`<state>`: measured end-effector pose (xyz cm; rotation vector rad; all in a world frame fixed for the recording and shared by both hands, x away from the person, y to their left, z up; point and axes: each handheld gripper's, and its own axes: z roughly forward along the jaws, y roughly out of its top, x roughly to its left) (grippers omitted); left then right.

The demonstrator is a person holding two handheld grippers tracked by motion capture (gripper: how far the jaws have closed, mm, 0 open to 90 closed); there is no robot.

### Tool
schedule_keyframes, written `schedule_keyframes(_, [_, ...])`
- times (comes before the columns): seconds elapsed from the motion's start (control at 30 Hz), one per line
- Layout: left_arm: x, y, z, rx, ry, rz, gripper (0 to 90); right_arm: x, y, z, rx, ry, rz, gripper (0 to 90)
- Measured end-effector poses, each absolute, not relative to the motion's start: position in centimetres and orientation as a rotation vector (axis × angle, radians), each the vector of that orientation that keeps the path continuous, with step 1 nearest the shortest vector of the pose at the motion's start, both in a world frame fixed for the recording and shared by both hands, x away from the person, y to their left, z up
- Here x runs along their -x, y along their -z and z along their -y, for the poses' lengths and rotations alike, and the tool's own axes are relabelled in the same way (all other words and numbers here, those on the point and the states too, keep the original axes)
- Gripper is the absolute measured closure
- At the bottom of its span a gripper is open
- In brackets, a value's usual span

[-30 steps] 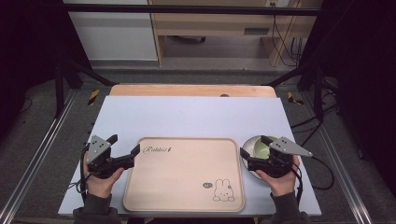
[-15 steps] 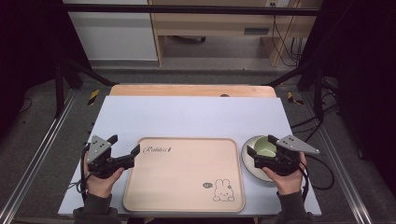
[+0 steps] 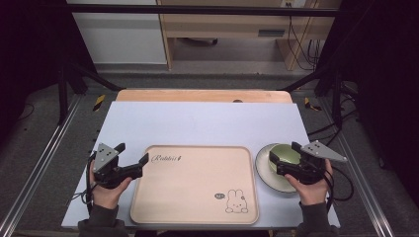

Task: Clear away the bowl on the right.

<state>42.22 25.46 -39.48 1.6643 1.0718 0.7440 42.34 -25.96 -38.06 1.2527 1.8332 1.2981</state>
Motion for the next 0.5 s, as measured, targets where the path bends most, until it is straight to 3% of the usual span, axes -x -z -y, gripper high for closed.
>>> schedule_keyframes(0.5, [-42.3,39.6,-25.5,-1.668,-0.744,-1.075,11.7,-43.3,39.0,28.2,-1.4,-1.181,-1.824,18.6])
